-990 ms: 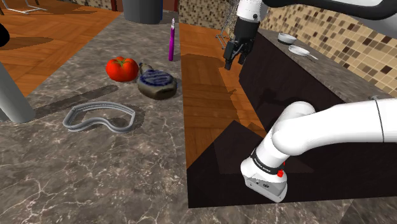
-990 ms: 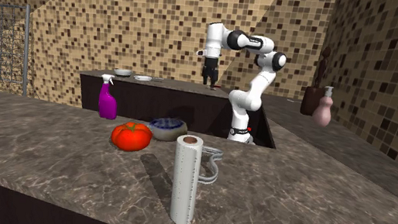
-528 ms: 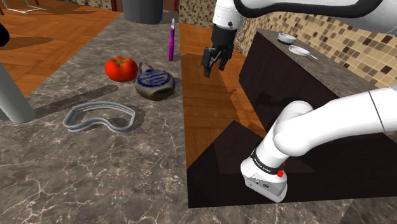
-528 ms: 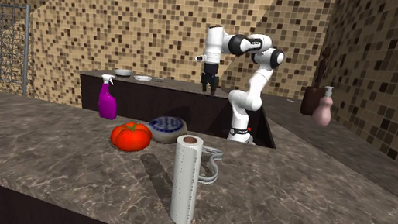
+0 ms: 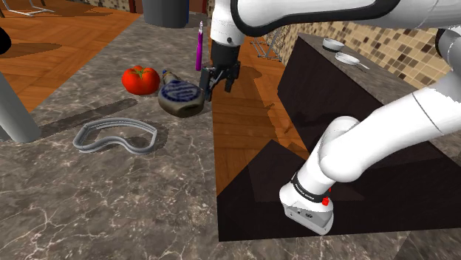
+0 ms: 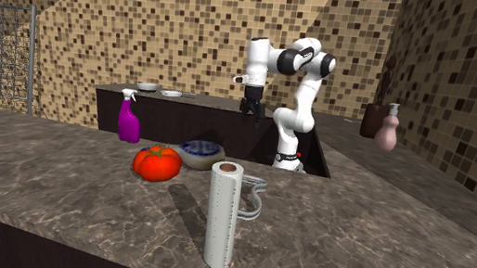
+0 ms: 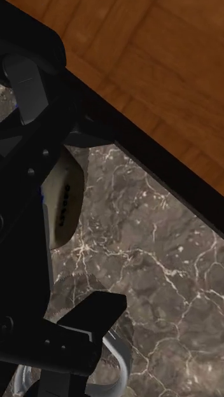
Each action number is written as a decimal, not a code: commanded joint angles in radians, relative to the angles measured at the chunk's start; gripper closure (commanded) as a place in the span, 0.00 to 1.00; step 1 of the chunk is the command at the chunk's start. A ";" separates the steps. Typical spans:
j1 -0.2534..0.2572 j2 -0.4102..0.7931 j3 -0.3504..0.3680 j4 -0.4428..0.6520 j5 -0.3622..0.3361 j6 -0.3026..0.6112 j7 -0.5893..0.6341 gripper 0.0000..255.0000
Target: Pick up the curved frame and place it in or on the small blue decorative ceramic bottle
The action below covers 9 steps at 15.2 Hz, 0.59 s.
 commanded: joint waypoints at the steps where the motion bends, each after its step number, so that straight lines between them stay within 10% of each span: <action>1: 0.012 0.055 0.026 0.030 0.009 0.030 0.022 0.00; 9: 0.055 0.301 0.127 0.184 0.000 0.140 0.124 0.00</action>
